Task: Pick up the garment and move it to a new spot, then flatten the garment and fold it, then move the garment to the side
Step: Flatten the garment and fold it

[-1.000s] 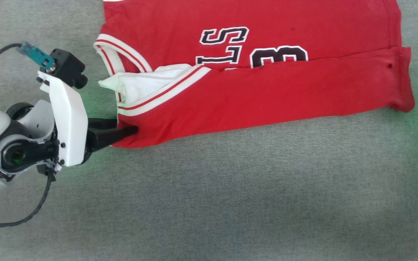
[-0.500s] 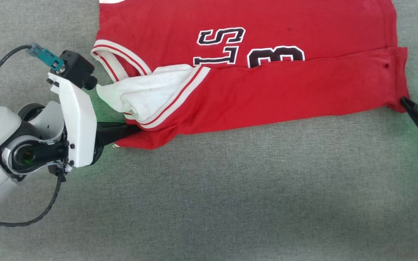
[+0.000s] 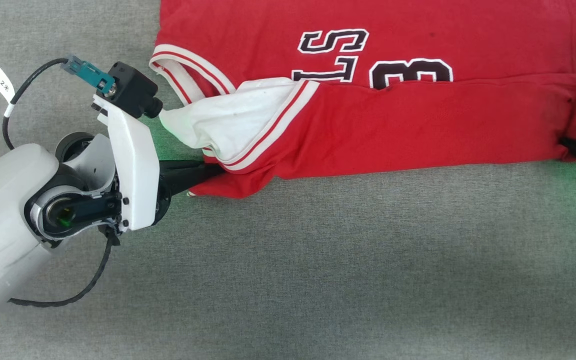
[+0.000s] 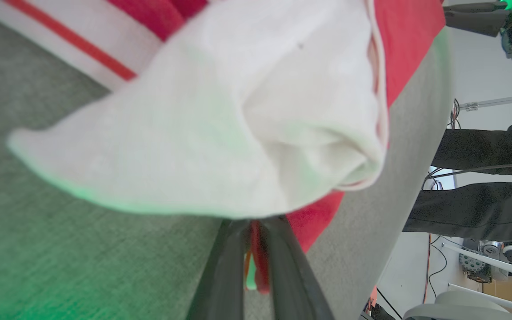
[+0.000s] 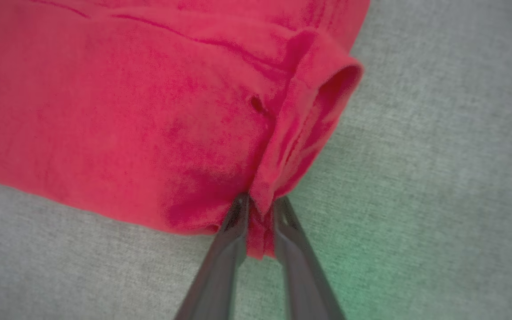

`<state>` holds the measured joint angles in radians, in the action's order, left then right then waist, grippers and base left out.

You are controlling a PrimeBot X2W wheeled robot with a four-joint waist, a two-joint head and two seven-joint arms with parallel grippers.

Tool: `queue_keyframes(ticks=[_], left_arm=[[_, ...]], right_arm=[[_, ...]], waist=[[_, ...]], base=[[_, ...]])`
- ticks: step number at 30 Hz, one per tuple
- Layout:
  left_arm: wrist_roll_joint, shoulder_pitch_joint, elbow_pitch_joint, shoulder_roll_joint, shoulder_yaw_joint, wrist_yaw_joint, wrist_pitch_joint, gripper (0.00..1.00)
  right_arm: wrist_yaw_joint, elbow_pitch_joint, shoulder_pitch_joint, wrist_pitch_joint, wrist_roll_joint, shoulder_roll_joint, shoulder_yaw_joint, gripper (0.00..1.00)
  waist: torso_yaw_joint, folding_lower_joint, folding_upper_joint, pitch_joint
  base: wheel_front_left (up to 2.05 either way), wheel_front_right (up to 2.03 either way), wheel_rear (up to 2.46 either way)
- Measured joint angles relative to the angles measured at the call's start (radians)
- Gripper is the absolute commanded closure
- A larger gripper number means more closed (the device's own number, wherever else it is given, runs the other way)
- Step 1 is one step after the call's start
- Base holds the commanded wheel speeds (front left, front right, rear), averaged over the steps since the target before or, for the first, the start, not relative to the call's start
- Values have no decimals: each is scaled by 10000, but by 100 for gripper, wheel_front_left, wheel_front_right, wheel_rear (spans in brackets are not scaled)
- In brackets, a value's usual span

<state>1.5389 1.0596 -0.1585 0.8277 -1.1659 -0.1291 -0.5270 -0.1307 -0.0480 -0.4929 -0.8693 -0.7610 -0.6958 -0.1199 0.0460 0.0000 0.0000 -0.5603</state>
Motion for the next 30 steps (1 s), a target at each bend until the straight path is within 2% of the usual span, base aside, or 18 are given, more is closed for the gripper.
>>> queue_keyframes(ticks=[8,12,13,16,22,29,30], left_arm=[[-27,-309,144,59,125,-31,717,100],[-27,-802,727,619,157,-29,1110,100],[0,-1100,1141,970,165,-27,1348,100],[-2,-1607,1791,1547,104,-27,1672,100],[-75,-2555,2911,2449,-102,-27,2366,100],[-263,-3105,3346,2665,-272,61,2819,100],[-263,-3109,3346,2652,-282,63,2846,100]], right_arm=[[-4,-75,133,165,-299,-31,88,100],[-2,205,596,307,-410,-159,272,100],[-2,479,998,320,-499,-282,385,100],[-2,945,1756,286,-633,-491,644,100],[-2,1956,3545,25,-755,-612,1319,100],[-2,2897,4868,-8,-656,-192,2104,100],[-2,2993,4915,-4,-602,-134,2188,97]], waist=[[-110,0,0,132],[-102,0,0,335],[-103,0,0,445],[-127,0,0,601],[-193,0,0,835],[-241,0,0,947],[-236,0,0,967]], base=[[0,0,0],[0,0,0],[0,0,0],[0,0,0],[0,0,0],[0,0,0],[0,0,0]])
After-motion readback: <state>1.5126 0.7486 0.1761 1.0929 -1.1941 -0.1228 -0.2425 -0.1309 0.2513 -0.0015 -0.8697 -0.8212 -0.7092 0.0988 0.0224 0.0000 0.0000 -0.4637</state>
